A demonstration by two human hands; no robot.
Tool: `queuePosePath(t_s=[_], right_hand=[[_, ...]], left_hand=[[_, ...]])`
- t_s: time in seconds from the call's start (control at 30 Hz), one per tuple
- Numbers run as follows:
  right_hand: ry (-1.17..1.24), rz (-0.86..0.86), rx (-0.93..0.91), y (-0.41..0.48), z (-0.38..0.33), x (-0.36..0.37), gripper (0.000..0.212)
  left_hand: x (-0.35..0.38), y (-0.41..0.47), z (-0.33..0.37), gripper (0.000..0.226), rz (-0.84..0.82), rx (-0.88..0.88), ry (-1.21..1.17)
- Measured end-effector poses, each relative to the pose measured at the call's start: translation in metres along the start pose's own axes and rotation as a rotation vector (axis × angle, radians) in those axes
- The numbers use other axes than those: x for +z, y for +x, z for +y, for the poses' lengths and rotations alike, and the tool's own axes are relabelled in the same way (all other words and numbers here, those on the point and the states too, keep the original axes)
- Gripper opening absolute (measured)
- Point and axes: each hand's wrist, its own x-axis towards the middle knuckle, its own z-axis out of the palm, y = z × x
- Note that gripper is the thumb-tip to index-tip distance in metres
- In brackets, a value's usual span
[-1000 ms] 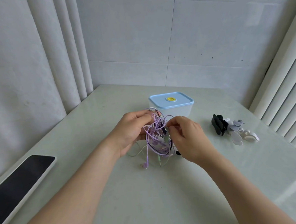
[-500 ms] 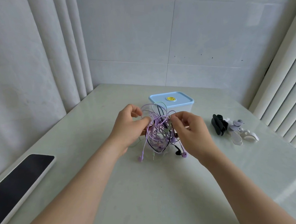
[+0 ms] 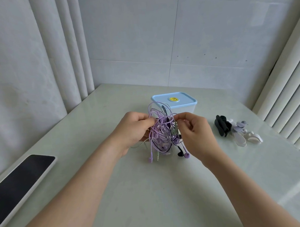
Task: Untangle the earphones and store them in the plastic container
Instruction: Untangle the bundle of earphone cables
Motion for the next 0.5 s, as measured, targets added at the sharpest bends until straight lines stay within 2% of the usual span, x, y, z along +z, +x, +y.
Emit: queuePosePath(t_s=[0.17,0.27,0.37,0.5], right_hand=[[-0.007,-0.059,-0.019,-0.0025,-0.0025,-0.0002,0.02],[0.005,-0.096,-0.027,-0.0021,-0.0018,0.001,0.02],[-0.081,-0.111,-0.084,-0.0002,0.0005,0.002,0.021],[-0.112,-0.13,-0.14,0.0003,0.0016,0.001,0.025]], left_hand=[[-0.0002,0.003,-0.0012,0.024,0.067,0.063,-0.07],[0.0007,0.0024,-0.0008,0.027,0.002,0.094,-0.073],[0.0024,-0.0001,-0.0006,0.023,-0.091,0.108,-0.098],[0.0018,0.0013,-0.0035,0.017,-0.095,0.095,-0.216]])
